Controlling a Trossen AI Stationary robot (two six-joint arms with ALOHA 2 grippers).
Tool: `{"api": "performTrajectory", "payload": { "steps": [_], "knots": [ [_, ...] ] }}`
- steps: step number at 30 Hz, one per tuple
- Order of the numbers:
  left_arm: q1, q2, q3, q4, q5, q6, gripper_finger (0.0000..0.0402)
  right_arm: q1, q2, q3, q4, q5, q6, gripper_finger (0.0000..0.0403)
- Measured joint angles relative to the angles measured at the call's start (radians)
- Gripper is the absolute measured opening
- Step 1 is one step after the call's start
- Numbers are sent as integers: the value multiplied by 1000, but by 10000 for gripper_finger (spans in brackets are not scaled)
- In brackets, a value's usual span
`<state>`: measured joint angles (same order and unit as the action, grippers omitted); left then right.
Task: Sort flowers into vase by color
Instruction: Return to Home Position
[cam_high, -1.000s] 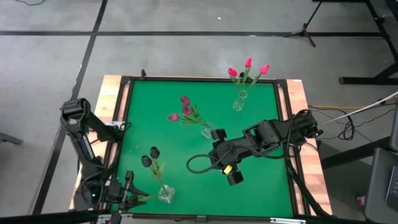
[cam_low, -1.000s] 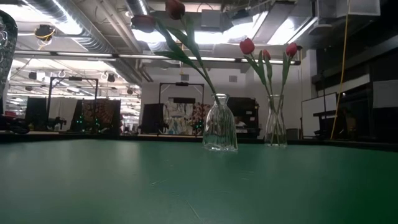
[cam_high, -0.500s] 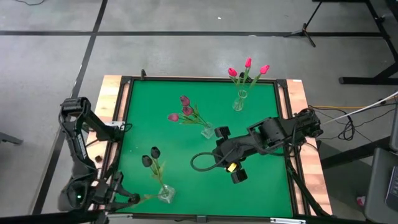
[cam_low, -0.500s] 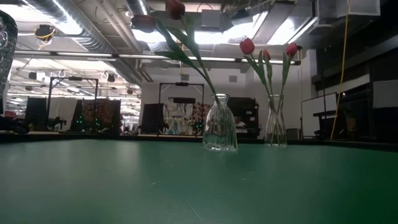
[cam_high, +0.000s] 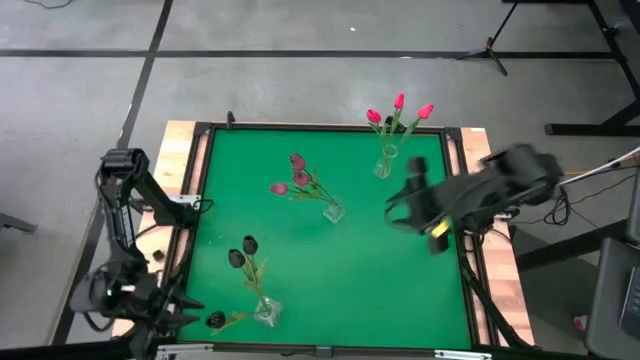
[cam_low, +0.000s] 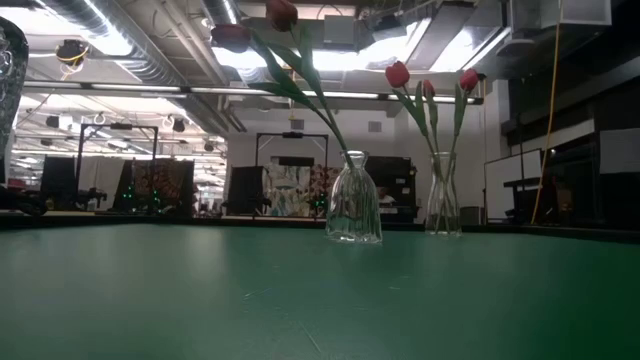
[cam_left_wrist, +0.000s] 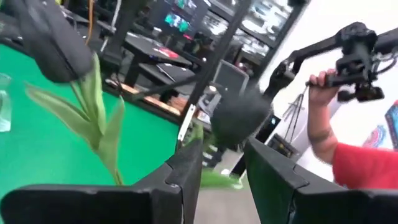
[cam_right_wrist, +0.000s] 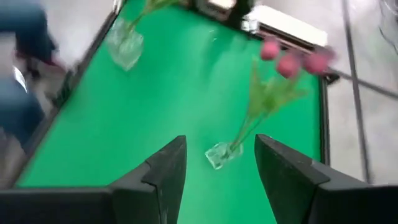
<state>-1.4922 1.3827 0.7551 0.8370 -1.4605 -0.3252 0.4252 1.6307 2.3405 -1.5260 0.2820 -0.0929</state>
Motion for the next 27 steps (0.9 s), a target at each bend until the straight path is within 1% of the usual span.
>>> {"api": "performTrajectory", "payload": {
  "steps": [2, 3, 5, 7, 9, 11, 13, 15, 16, 17, 19, 22, 24, 27],
  "knots": [
    [-8, -32, 0, 27, -13, 43, 118, 0, -49, 0, -8, 3, 88, 189],
    [-14, -50, 0, 31, -16, 69, 118, 0, -71, 0, -24, -27, 97, 189],
    [-17, -87, 0, 31, -13, 126, 118, 0, -111, 0, -53, -117, 75, 189],
    [-17, -125, 0, 27, 0, 204, 118, 0, -144, 0, -26, -226, 42, 189],
    [-16, -167, 0, 25, 34, 264, 118, 1, -177, 0, 31, -283, 40, 189],
    [-16, -217, 0, 14, 140, 346, 118, 1, -208, 0, 71, -293, 27, 189],
    [-23, -270, -1, -9, 301, 435, 118, 0, -241, 0, 104, -314, 3, 188],
    [-40, -336, -7, -55, 456, 501, 118, 0, -266, 0, 147, -381, -28, 189],
    [-49, -370, -13, -86, 517, 518, 118, 0, -277, 0, 161, -412, -48, 189],
    [-57, -404, -19, -127, 555, 518, 118, 0, -285, 0, 168, -440, -61, 189],
    [-69, -473, -36, -213, 579, 487, 118, 0, -301, 0, 175, -457, -67, 189],
    [-78, -587, -67, -302, 630, 467, 118, 0, -324, -15, 181, -440, -65, 189],
    [-78, -656, -90, -360, 667, 462, 118, 0, -358, -66, 208, -457, -77, 189],
    [-78, -731, -123, -437, 696, 459, 118, 0, -449, -210, 297, -498, -102, 189]
  ]
}}
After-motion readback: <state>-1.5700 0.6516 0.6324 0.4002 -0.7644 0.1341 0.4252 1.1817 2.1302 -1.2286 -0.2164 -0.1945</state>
